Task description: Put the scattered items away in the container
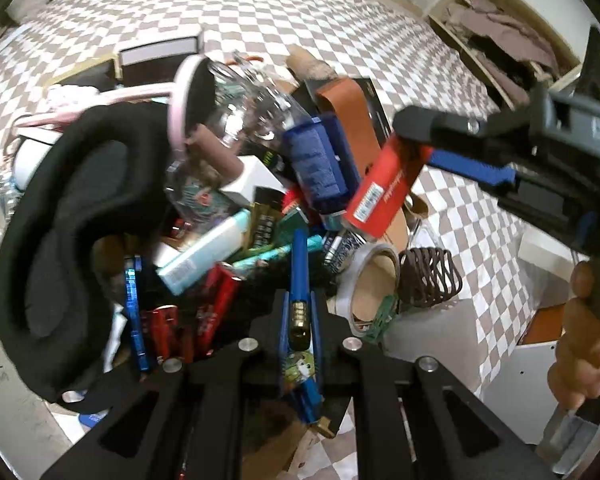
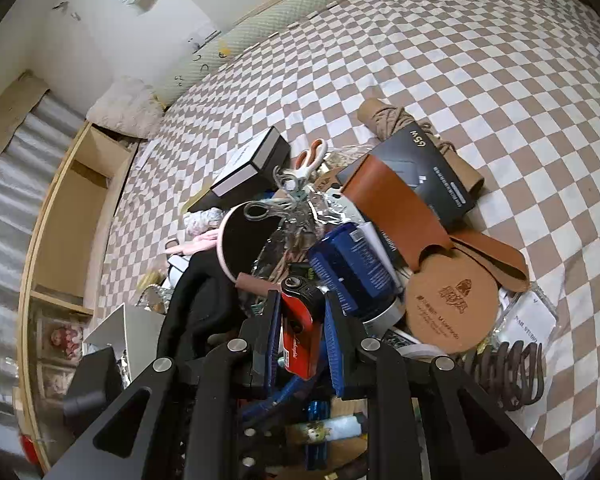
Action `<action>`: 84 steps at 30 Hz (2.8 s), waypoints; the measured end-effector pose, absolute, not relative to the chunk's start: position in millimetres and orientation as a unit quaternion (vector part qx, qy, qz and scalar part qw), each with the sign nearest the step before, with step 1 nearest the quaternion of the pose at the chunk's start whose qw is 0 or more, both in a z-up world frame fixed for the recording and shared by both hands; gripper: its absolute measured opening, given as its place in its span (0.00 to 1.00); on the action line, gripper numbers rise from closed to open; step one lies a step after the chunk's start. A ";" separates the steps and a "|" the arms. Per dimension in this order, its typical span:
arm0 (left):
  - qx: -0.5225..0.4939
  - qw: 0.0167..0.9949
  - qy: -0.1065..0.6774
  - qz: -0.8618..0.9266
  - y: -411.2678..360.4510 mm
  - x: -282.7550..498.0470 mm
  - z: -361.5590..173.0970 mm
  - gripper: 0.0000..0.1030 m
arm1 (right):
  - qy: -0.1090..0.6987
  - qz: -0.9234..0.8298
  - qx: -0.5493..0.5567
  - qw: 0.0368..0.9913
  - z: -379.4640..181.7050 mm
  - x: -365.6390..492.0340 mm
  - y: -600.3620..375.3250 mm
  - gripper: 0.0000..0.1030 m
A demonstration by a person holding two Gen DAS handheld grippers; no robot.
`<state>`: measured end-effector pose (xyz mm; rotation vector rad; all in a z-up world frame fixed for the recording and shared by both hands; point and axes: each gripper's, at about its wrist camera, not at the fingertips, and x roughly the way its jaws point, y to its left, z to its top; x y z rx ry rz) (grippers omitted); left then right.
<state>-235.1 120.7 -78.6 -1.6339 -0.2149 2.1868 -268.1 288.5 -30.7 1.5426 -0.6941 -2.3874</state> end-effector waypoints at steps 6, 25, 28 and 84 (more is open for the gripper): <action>-0.568 0.183 -0.107 0.795 84.9 -232.5 -63.2 0.10 | -0.238 -0.813 0.519 0.113 -25.4 -264.8 284.9 0.21; -0.506 0.108 -0.177 0.838 -9.1 -219.9 -20.6 0.10 | -0.222 -0.810 0.524 0.140 -22.4 -257.1 249.7 0.21; -0.494 0.093 -0.174 0.847 -19.2 -216.5 -15.4 0.10 | -0.222 -0.809 0.524 0.147 -21.2 -257.2 243.2 0.21; -0.419 -0.213 -0.187 0.863 -276.2 -118.2 -3.7 0.11 | -0.189 -0.789 0.523 0.259 -1.4 -247.9 119.1 0.21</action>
